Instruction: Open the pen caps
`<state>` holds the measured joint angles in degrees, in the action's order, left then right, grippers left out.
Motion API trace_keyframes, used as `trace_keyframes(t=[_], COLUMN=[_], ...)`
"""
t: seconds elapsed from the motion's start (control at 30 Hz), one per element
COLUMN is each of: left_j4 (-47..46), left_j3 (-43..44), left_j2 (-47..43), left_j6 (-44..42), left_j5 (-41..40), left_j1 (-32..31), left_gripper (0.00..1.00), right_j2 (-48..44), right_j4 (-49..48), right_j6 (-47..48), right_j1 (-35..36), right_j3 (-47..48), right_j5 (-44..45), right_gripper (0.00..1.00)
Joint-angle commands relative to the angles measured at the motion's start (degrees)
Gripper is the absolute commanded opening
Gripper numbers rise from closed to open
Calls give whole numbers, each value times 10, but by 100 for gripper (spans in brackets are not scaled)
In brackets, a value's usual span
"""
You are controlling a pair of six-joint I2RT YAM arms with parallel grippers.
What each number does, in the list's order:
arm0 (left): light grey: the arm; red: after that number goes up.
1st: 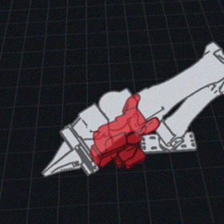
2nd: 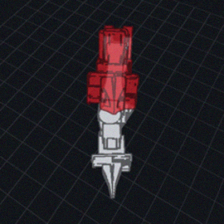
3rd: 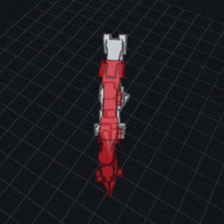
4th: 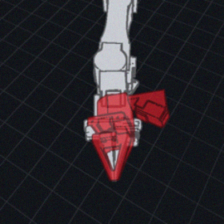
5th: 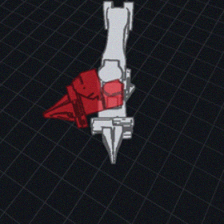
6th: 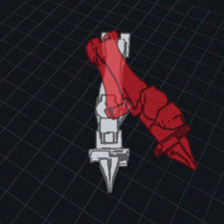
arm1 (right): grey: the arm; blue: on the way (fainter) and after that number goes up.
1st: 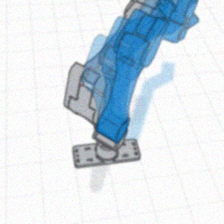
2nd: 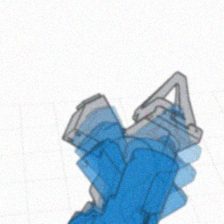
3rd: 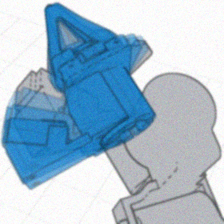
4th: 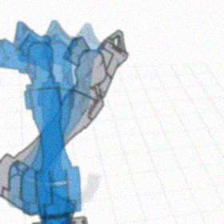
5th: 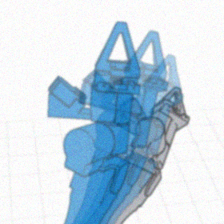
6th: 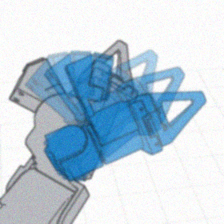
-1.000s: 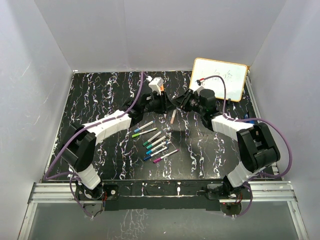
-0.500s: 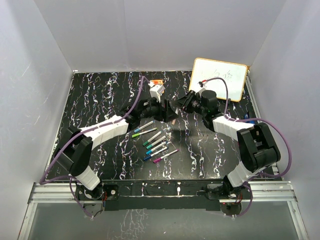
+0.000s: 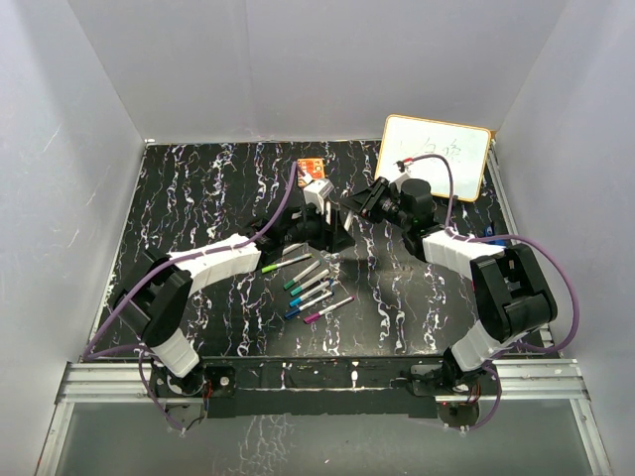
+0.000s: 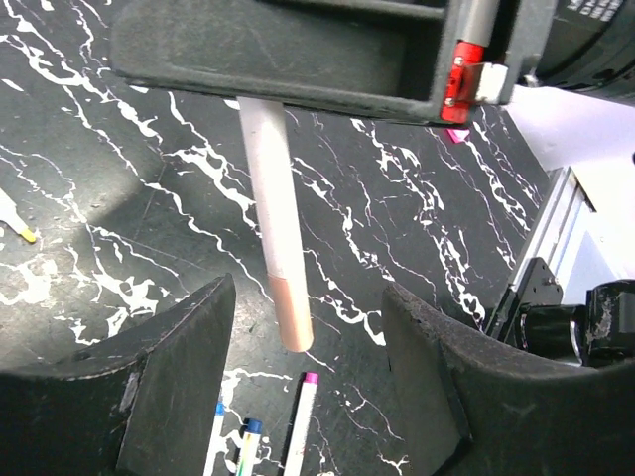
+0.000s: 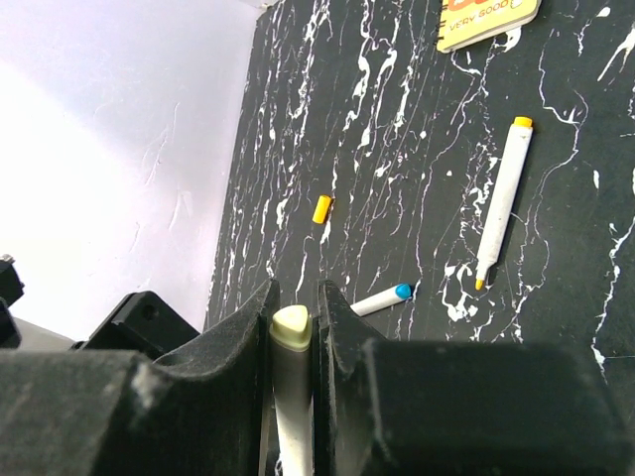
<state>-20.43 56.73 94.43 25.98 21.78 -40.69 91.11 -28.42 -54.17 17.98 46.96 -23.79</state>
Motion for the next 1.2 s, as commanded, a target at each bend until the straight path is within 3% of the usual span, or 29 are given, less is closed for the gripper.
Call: trace_keyframes(t=[0.0,0.5,0.7,0.83,0.97,1.17], left_j4=[-23,-34,-29,-17,-6,-6], left_j3=[-5,-17,-20,-24,-17,-3], left_j2=[-3,1,2,-8,-9,1], left_j6=[-5,18,45,52,57,68], left_j5=[-27,-25,-24,-41,-59,-69], left_j1=[-2,-3,-4,-4,-4,-3], left_gripper=[56,0,0,0,0,0], right_j2=[-32,-39,-38,-22,-10,-15], right_j4=[-47,-53,-43,-38,-41,-40], right_j6=[-13,-31,-30,-20,-19,-12], right_j1=[-2,-9,-13,-15,-15,-15], right_j3=[-6,-17,-13,8,13,1], right_j5=[-3,8,33,2,-27,-34], right_gripper=[0,0,0,0,24,33])
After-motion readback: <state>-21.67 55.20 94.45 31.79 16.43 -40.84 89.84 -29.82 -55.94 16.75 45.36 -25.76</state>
